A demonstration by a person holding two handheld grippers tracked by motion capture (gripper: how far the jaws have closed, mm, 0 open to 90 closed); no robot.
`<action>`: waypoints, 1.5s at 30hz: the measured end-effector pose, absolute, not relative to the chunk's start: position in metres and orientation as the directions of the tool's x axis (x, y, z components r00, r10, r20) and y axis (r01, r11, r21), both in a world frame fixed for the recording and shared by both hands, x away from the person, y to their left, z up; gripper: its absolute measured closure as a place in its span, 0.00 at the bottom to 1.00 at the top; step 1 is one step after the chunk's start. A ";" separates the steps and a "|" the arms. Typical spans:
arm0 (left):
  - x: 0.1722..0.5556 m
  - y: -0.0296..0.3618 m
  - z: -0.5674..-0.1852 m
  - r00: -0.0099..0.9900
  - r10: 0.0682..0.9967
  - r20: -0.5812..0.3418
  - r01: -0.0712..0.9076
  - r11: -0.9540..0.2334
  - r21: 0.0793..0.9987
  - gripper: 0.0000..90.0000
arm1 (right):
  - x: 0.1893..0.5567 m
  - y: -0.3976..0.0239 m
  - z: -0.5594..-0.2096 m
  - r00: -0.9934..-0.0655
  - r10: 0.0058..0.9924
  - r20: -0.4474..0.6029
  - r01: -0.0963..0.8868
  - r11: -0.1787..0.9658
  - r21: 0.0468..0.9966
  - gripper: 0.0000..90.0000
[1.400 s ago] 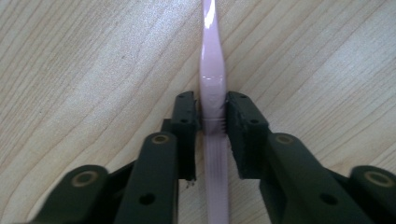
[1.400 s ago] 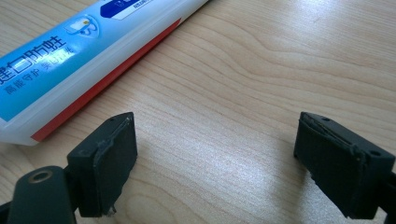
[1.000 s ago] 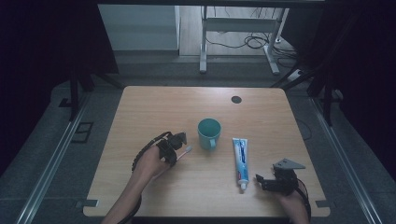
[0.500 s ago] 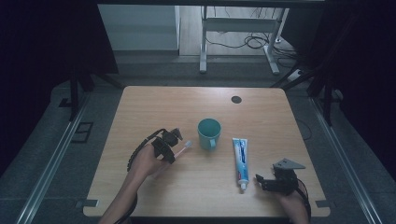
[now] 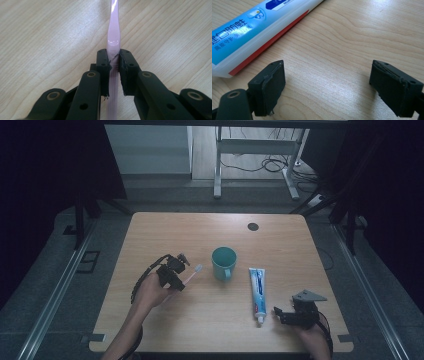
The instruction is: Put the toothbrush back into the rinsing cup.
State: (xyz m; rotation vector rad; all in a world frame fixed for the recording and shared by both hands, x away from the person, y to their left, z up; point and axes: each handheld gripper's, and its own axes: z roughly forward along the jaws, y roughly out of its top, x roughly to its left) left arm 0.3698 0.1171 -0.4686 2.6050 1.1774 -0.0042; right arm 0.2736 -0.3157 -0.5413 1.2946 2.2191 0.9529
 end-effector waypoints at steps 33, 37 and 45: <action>0.371 0.126 -0.428 0.675 0.732 -0.093 0.658 -0.540 0.524 0.88 | 0.274 -0.316 -0.541 -0.492 0.871 -0.001 0.598 0.339 0.727 0.14; 0.372 0.125 -0.424 0.681 0.727 -0.093 0.643 -0.532 0.552 0.88 | 0.274 -0.316 -0.541 -0.492 0.871 -0.001 0.598 0.339 0.726 0.14; 0.374 0.123 -0.417 0.689 0.718 -0.103 0.615 -0.504 0.606 0.88 | 0.274 -0.316 -0.541 -0.492 0.870 -0.002 0.597 0.339 0.727 0.14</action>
